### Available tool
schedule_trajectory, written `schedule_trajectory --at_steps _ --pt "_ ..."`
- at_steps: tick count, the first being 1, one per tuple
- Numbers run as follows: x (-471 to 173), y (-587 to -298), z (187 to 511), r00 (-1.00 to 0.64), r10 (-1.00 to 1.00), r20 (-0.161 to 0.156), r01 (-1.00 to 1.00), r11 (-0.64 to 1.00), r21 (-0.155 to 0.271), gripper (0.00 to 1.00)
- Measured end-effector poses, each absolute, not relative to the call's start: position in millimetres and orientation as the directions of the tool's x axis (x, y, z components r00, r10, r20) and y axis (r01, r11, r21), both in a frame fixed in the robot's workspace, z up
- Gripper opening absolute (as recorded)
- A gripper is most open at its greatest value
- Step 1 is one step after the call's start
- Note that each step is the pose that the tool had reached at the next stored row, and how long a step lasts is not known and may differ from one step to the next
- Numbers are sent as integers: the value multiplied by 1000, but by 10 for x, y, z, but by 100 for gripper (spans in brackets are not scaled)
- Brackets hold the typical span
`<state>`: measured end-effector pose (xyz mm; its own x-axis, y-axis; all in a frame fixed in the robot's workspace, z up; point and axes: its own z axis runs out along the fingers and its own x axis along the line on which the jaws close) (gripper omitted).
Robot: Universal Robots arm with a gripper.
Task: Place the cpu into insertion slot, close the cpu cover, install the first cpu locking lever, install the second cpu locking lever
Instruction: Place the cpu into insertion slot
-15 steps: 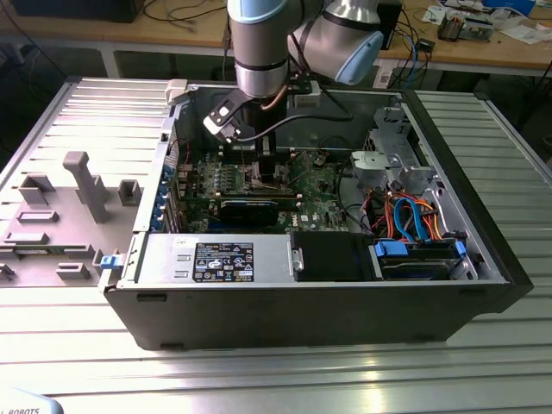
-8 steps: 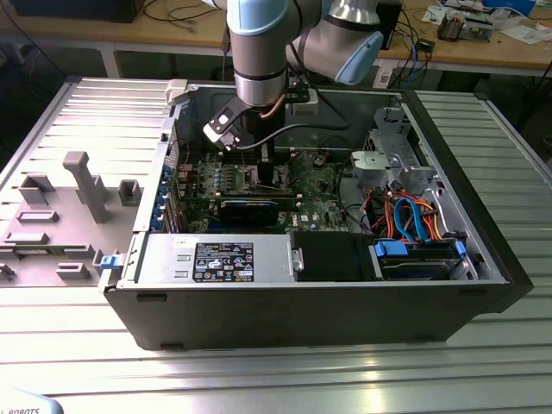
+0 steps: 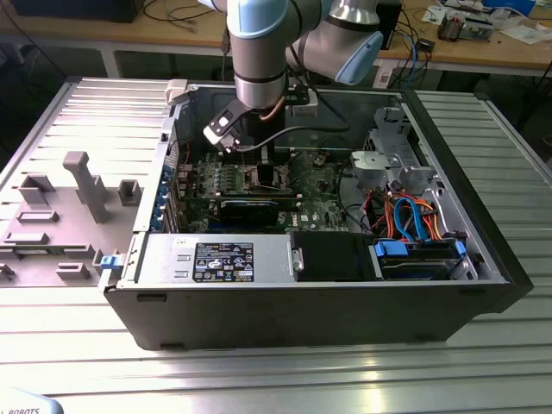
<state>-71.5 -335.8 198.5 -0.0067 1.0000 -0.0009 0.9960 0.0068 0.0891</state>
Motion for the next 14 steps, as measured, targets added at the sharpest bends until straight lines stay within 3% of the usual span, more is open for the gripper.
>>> schedule_trajectory --at_steps 14 --pt "-715 -3362 1961 -5 1000 -1 996 5 89 54"
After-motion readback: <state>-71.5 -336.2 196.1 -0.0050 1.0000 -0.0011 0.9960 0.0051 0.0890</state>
